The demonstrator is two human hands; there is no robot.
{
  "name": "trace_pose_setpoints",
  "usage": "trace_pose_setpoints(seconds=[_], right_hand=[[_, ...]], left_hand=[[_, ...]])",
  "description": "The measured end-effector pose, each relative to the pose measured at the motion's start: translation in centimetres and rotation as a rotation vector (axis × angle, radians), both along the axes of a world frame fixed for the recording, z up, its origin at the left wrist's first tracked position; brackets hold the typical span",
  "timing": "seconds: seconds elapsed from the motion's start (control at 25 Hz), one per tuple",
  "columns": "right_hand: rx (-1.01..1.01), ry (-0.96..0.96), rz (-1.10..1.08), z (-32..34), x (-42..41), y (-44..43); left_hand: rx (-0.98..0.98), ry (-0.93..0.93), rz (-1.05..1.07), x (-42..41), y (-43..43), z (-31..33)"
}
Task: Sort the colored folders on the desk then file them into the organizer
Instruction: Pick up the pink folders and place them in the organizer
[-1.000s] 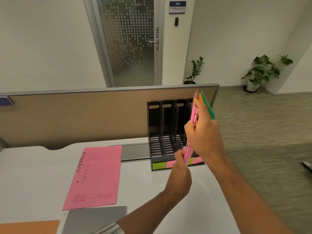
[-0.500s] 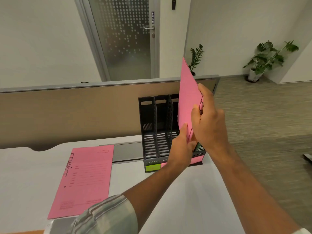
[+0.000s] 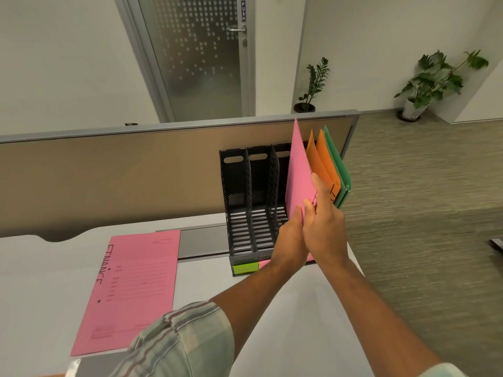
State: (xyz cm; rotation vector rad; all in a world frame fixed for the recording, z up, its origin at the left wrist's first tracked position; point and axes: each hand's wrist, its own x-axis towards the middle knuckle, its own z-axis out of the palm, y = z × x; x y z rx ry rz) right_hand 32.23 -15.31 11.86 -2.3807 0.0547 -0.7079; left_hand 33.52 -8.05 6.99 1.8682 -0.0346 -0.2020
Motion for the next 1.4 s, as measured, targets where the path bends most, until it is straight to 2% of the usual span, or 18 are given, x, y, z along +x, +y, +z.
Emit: trace_pose_setpoints(seconds=[0.16, 0.28, 0.44, 0.56, 0.92, 1.4], right_hand=[[0.014, 0.136, -0.009, -2.0, 0.0, -0.4], [0.013, 0.169, 0.006, -2.8, -0.7, -0.1], [0.136, 0.232, -0.013, -3.7, -2.4, 0.8], [0.140, 0.322, 0.027, -5.4, -4.7, 1.8], [-0.041, 0.583, 0.104, -10.0, -10.8, 6.6], [-0.417, 0.732, 0.300, -15.4, -14.5, 19.3]], left_hand=[[0.126, 0.020, -0.145, -0.5, 1.1, -2.2], [0.221, 0.013, -0.219, -1.4, 2.5, -2.7], [0.324, -0.035, -0.256, -2.9, 4.3, -1.9], [0.414, -0.048, -0.241, -4.4, 6.0, -1.7], [0.718, -0.067, -0.208, -9.8, 14.6, -5.3], [0.969, 0.077, -0.167, -16.0, 32.4, -9.3]])
